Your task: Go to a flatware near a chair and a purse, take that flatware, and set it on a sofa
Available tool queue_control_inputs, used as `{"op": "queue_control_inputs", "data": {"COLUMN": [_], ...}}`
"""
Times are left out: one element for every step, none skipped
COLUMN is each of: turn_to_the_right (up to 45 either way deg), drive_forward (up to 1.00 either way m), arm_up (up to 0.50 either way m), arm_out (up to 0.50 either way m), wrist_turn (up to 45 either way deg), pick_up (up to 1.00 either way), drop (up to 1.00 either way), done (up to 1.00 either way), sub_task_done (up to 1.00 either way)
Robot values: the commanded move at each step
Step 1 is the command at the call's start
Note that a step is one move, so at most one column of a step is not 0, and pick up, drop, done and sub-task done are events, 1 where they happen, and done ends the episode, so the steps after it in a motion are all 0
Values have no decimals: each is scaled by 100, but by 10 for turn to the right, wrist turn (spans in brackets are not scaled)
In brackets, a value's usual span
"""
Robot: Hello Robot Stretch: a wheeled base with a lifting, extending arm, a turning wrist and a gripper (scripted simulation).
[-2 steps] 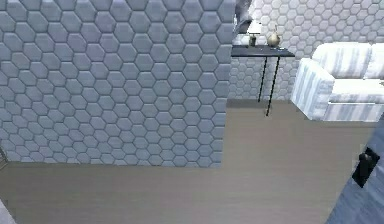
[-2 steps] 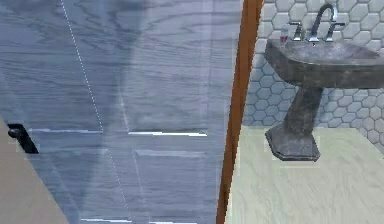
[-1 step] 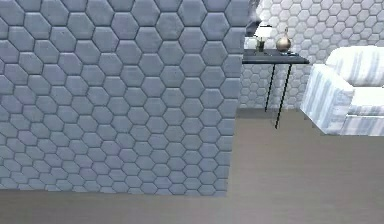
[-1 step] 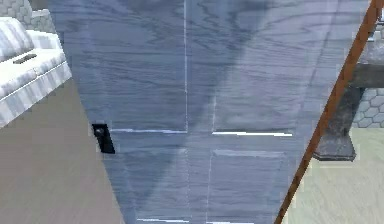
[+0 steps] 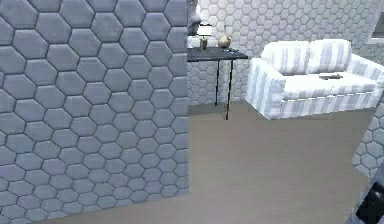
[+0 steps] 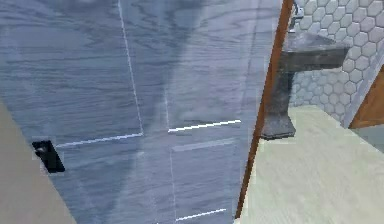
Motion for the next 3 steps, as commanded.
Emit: {"op": "queue_control_inputs", "data": {"turn_to_the_right": [0,450,0], "drive_forward": [70,0,100], "arm_up": [0,0,0], "arm_out": [0,0,0], "wrist_turn": [0,0,0], "pick_up": [0,0,0], "drop": [0,0,0], "done": [0,0,0], "sub_task_done": [0,0,0]}}
